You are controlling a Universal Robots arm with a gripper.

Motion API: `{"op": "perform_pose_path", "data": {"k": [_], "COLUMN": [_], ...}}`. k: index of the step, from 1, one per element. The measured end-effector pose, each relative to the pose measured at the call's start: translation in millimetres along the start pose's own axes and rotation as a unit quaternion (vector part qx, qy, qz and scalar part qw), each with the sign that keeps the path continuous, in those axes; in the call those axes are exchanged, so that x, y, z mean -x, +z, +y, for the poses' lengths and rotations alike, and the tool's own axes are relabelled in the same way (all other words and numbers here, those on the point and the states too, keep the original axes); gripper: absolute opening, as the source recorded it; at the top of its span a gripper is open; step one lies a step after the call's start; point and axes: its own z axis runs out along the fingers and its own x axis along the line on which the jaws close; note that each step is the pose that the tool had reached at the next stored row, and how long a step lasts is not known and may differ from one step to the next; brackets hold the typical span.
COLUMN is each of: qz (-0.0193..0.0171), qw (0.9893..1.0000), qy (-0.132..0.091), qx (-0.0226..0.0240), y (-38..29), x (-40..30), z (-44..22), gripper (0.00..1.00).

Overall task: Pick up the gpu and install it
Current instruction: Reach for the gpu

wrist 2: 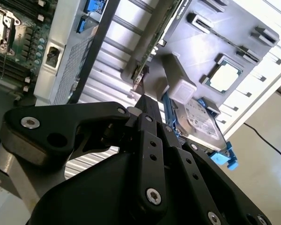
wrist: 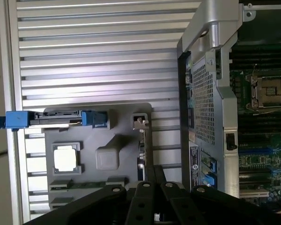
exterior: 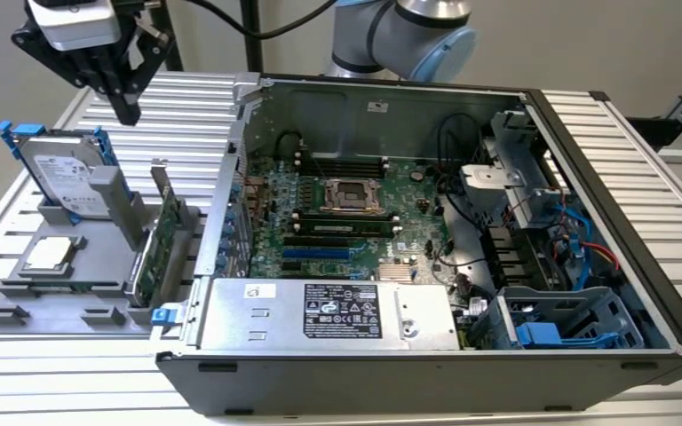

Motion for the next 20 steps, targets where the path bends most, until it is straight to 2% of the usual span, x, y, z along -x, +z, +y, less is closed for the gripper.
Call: {"op": "perform_pose_path", "data": {"k": [20], "qz": [0.0], "qw": [1.0], "qy": [0.0], "qx": [0.0], "y": [-0.9], "x": [1.3], "z": [-18.3], "gripper": [0.0]}}
